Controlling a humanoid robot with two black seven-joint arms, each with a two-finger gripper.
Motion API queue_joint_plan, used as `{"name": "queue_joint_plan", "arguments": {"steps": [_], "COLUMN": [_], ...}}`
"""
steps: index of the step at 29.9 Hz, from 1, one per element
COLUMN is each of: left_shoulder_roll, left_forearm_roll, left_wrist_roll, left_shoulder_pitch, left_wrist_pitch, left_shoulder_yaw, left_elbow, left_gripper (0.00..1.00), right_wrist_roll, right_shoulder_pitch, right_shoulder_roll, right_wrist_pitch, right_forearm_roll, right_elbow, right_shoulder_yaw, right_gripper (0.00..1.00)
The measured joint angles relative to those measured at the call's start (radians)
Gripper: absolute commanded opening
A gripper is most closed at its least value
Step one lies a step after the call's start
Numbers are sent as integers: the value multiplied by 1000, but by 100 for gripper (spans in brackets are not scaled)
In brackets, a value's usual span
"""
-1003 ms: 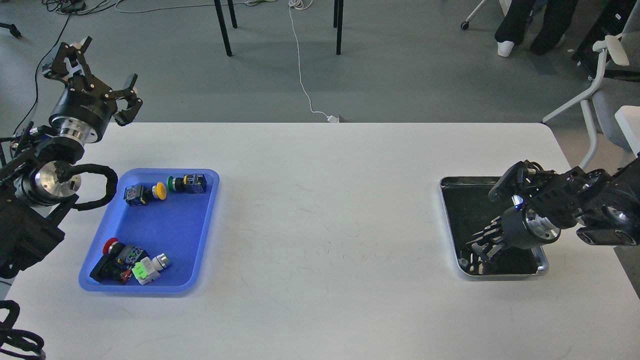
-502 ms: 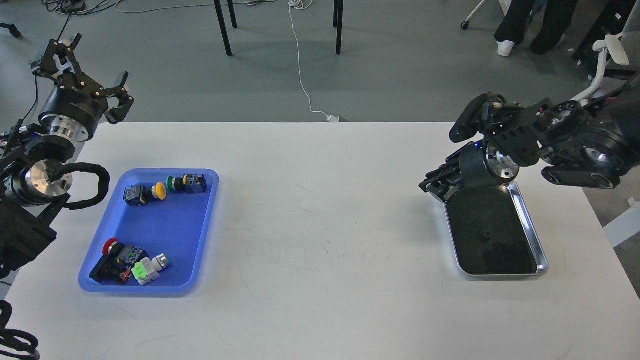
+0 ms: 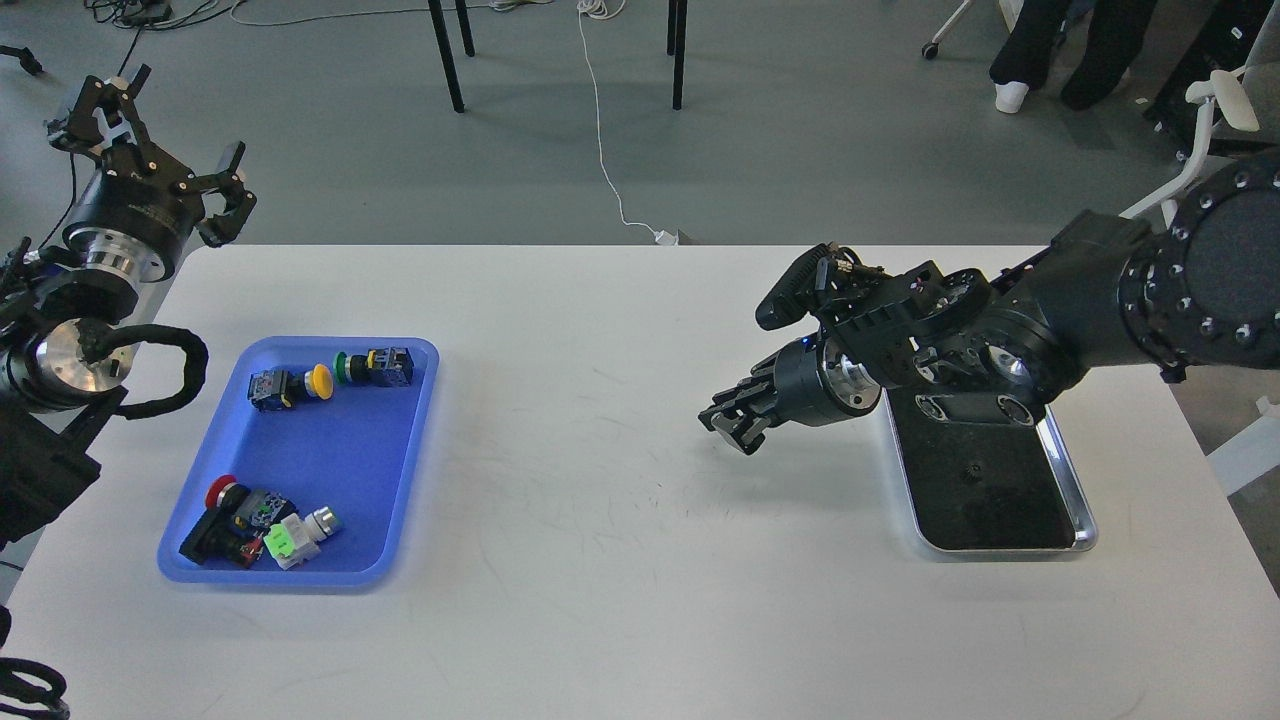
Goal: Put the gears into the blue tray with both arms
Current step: 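Carry the black ring toward the table center and release it, then withdraw the right arm and raise the left gripper toward the ring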
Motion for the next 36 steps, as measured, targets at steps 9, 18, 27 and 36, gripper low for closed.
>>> {"name": "queue_joint_plan", "arguments": {"steps": [9,18,27,36], "left_shoulder_roll": [-3,-9,-9,-4], "left_forearm_roll": [0,0,4,5], "left_wrist_roll": [0,0,1,1], "left_shoulder_pitch": [1,2,6,8], "left_wrist_pitch": [1,2,4,7], "left_shoulder_yaw": [2,6,9,9], "left_elbow": [0,0,0,0], "left_gripper": [98,98,98,98], "right_wrist_roll": [0,0,0,0], "right_shoulder_pitch": [-108,-206,-298,-303], "right_shoulder_roll": [0,0,0,0], "right_wrist_pitch": [-74,-114,-117,-117], "right_forearm_roll": [4,5,5,6], "right_elbow": [-6,-76,-149,-156], "right_shoulder_yaw": [20,104,126,174], "right_gripper": [18,19,29,71]}}
